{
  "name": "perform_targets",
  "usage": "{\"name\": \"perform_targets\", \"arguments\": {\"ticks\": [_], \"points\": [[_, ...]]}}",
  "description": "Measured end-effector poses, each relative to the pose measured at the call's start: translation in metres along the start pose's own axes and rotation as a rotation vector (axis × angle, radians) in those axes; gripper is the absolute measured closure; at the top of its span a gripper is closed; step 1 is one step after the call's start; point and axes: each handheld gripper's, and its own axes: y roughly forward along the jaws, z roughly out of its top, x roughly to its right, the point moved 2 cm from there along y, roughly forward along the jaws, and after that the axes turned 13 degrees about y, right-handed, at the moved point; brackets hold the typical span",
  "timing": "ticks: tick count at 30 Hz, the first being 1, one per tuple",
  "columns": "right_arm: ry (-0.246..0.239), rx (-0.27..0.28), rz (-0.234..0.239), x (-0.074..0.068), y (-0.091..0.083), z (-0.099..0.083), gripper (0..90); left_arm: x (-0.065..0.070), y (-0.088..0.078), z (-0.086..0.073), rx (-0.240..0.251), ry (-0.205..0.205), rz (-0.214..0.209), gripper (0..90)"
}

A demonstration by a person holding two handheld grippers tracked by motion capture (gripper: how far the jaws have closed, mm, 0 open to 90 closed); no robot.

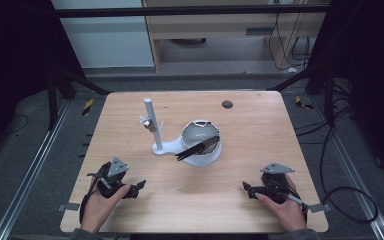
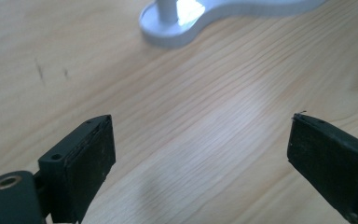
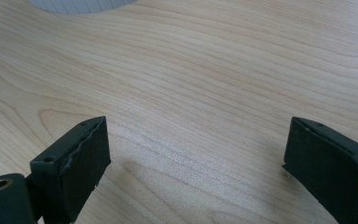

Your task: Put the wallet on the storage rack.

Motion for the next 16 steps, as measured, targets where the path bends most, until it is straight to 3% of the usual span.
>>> {"name": "perform_targets", "arguments": {"ticks": [5,10,16], "points": [[0.007,-0.014,0.0,0.0,0.002,-0.001,5.9,-0.004,0.011,-0.014,-0.013,-0.039,-0.005,8.0],[-0.014,-0.012,-0.011,0.0,0.006,-0.003,3.8,-0.002,0.018,-0.021,-0.041,-0.027,-0.033,4.5],[-0.061,-0.019,-0.035,-0.004,0.008,-0.005,1.7,-0.002,0.019,-0.025,-0.019,-0.054,-0.031,0.9]]}}
